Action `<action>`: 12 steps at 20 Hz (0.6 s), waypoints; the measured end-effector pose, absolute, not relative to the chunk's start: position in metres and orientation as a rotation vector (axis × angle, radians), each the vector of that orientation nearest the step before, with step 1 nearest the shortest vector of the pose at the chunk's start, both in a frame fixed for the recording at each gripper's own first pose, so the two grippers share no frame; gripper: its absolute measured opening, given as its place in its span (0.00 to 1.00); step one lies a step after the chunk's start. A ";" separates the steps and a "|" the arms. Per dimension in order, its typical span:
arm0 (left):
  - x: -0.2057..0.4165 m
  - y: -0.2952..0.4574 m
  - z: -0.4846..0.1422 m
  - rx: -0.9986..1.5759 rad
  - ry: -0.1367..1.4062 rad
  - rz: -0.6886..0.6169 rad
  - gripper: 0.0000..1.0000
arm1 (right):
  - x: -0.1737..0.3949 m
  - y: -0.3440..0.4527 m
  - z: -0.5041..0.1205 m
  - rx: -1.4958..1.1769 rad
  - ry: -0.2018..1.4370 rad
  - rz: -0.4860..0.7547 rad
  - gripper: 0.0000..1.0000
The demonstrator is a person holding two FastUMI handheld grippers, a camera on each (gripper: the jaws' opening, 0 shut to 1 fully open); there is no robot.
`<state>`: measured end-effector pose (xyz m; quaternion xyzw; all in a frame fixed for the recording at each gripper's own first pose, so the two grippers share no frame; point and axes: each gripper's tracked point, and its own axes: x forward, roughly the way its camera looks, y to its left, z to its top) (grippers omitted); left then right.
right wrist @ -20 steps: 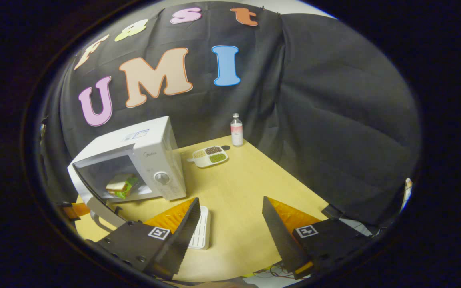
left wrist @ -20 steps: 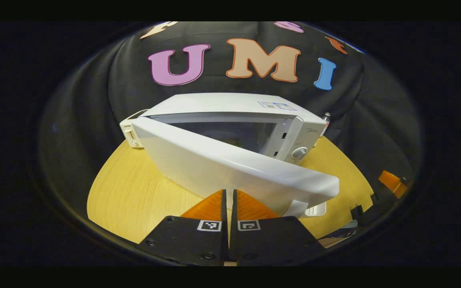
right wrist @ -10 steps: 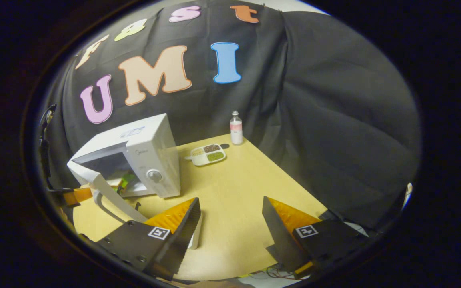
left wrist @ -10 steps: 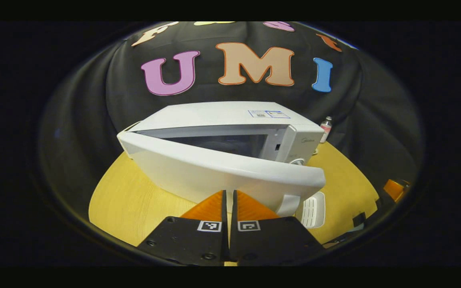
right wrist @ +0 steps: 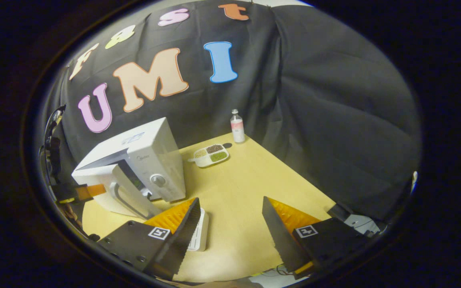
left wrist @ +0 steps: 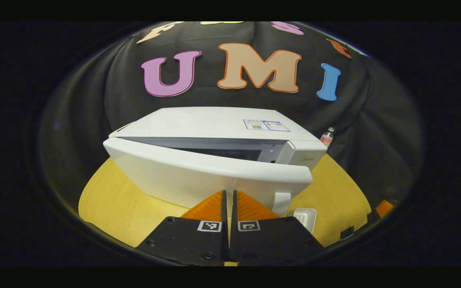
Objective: Open the microwave oven with the left hand, put the food in, and close the microwave oven.
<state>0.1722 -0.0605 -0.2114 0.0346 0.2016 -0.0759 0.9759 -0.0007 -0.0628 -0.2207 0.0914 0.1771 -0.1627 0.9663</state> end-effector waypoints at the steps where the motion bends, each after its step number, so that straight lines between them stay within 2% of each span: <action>1: 0.177 -0.062 -0.208 0.067 0.396 -0.154 0.00 | -0.001 -0.063 -0.221 0.186 0.363 -0.327 0.97; 3: 0.187 -0.067 -0.205 0.066 0.378 -0.153 0.02 | 0.001 -0.064 -0.220 0.200 0.361 -0.321 0.93; 4: 0.191 -0.067 -0.203 0.068 0.371 -0.151 0.01 | 0.001 -0.065 -0.220 0.208 0.359 -0.322 0.97; 5: 0.195 -0.069 -0.203 0.069 0.366 -0.147 0.00 | 0.002 -0.065 -0.221 0.214 0.358 -0.322 0.97; 6: 0.196 -0.073 -0.195 0.064 0.360 -0.144 0.00 | 0.002 -0.066 -0.221 0.217 0.358 -0.324 0.93; 7: 0.200 -0.075 -0.194 0.060 0.356 -0.140 0.00 | 0.003 -0.066 -0.221 0.220 0.360 -0.323 0.97; 12: 0.210 -0.078 -0.191 0.066 0.343 -0.129 0.01 | 0.007 -0.062 -0.226 0.215 0.384 -0.308 0.97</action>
